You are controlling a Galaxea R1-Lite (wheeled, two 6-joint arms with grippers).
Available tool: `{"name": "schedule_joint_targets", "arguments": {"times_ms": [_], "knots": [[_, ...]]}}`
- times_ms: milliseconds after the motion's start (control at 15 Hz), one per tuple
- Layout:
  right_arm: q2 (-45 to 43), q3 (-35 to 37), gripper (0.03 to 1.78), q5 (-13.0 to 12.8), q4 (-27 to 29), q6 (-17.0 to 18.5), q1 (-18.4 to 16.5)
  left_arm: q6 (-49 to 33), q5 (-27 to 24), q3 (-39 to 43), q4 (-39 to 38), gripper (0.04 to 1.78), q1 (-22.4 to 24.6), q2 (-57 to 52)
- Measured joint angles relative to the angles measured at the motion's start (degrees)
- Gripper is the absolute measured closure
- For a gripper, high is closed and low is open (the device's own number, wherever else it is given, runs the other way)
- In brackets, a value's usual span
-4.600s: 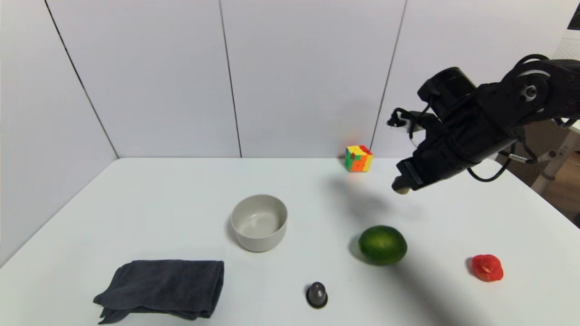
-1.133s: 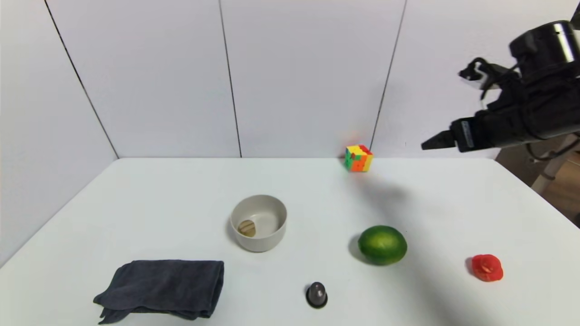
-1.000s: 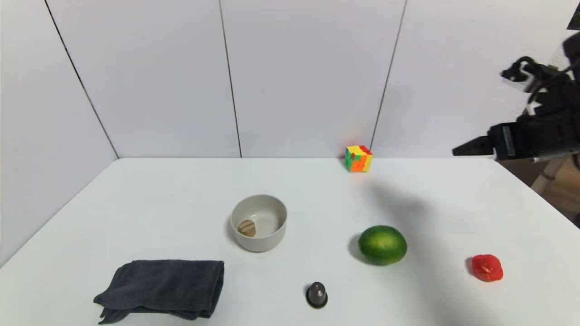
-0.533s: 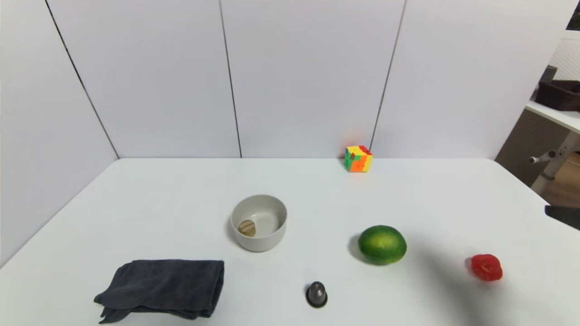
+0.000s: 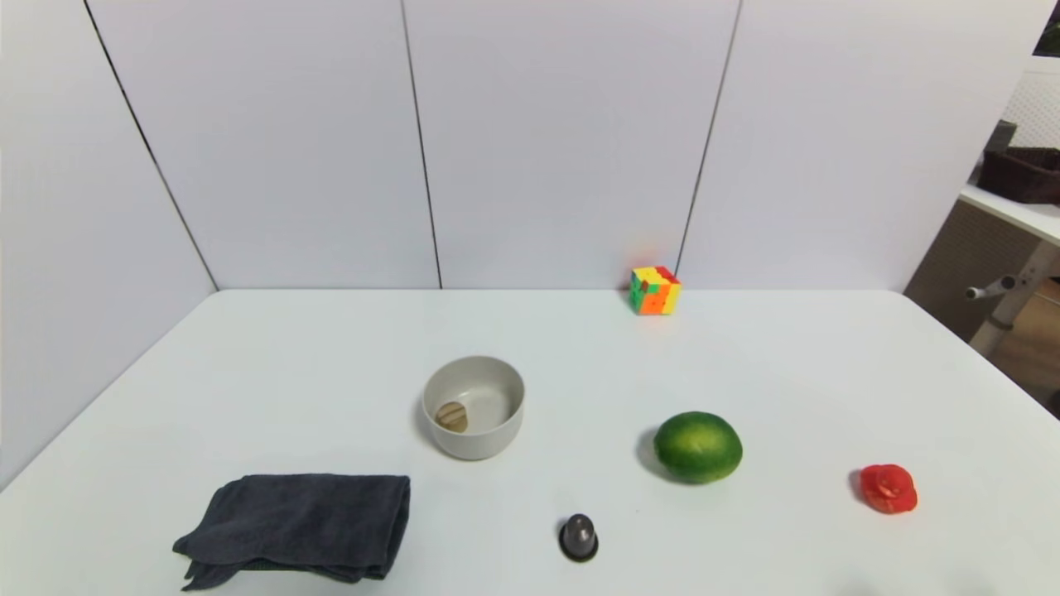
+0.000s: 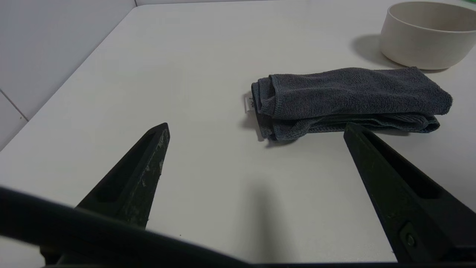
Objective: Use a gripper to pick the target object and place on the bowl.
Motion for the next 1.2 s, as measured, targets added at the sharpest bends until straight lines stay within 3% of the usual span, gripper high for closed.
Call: {"name": "schedule_joint_targets", "arguments": {"times_ms": [133, 400, 800, 1200], "knots": [[-3.1, 3.5, 0.12, -0.3, -2.9, 0.2, 0.0, 0.0, 0.0, 0.0, 0.0, 0.13, 0.0, 0.0], [-7.1, 5.8, 0.12, -1.4, -4.4, 0.5, 3.8, 0.0, 0.0, 0.0, 0.0, 0.13, 0.0, 0.0], [-18.5, 15.9, 0.11, 0.2, -4.9, 0.1, 5.1, 0.0, 0.0, 0.0, 0.0, 0.13, 0.0, 0.0], [-21.4, 17.2, 0.11, 0.7, -4.0, 1.1, 5.2, 0.0, 0.0, 0.0, 0.0, 0.13, 0.0, 0.0]]}}
